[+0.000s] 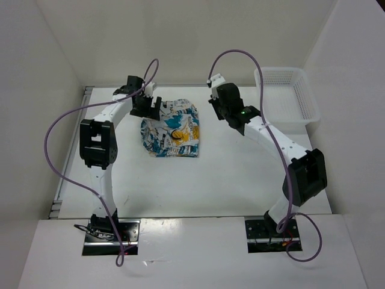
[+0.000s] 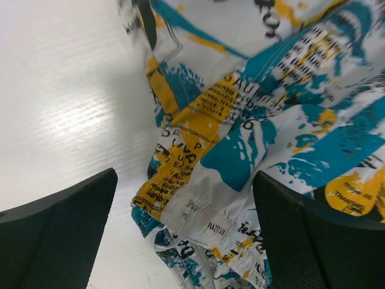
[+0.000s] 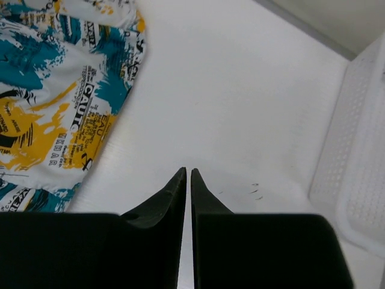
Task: Fold and stack the shorts
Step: Fold the shorts
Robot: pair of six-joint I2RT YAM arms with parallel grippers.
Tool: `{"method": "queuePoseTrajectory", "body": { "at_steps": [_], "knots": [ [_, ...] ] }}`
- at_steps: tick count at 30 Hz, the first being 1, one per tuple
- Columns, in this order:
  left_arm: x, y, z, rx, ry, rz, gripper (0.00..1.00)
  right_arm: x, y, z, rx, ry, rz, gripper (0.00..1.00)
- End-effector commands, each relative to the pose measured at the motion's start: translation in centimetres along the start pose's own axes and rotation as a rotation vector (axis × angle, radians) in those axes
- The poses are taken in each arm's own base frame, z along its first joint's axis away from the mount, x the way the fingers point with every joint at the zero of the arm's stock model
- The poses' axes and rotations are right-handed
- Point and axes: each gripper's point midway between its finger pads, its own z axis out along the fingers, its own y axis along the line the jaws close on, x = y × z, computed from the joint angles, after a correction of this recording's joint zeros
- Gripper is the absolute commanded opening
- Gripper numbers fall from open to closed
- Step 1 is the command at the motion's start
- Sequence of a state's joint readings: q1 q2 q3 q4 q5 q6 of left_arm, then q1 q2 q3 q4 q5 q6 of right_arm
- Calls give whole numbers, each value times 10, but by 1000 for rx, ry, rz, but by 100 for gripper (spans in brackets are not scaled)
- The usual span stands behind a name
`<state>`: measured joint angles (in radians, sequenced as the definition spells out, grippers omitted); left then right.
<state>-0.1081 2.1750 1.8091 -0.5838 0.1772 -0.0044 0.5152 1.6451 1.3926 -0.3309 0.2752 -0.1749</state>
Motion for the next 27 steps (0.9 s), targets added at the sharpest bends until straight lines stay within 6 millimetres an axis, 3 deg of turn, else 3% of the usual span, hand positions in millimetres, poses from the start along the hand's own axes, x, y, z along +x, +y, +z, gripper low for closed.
{"method": "queuePoseTrajectory", "body": {
  "at_steps": [1,2,3,4,5,6,9,10,12,13,14,15,16,17,18,19,20,27],
  "knots": [
    [-82,-10,-70,-12,-260,61,100,-20,-29,-30,44,-67,-23,12],
    [-92,-15,-84,-4,-297,70,100,-21,-37,-37,54,-69,-35,14],
    [-102,-20,-99,10,-333,81,100,-16,-40,-39,46,-57,-44,22],
    [-118,-18,-129,8,-401,86,100,-16,-39,-43,17,-59,-56,29],
    [-122,-13,-143,8,-425,81,100,-4,-40,-50,-5,-29,-83,38],
    [-123,4,-164,-5,-452,60,100,4,-45,-53,-20,-8,-89,65],
    [-119,31,-202,-26,-497,22,100,36,-43,-71,-103,62,-89,97],
    [-109,61,-213,-66,-501,-23,100,45,-51,-75,-103,82,-68,100],
    [-82,85,-225,-118,-484,-78,100,63,-58,-90,-111,105,-47,100],
    [-69,112,-236,-182,-486,-126,100,68,-66,-94,-96,104,-17,100],
    [-62,119,-252,-221,-508,-138,100,79,-66,-102,-92,125,-1,100],
    [-39,129,-245,-247,-466,-176,100,85,-70,-106,-63,140,23,100],
    [-24,149,-253,-318,-461,-216,100,94,-79,-109,16,165,77,100],
    [-18,152,-269,-359,-484,-223,100,91,-84,-119,48,147,95,100],
    [-6,156,-272,-384,-474,-243,100,93,-87,-123,73,147,109,100],
    [18,163,-266,-404,-433,-279,100,95,-90,-126,96,145,124,100],
    [24,161,-277,-426,-452,-281,100,92,-95,-136,129,125,150,100],
    [85,152,-268,-455,-380,-340,100,94,-93,-157,127,76,213,100]
  ]
}}
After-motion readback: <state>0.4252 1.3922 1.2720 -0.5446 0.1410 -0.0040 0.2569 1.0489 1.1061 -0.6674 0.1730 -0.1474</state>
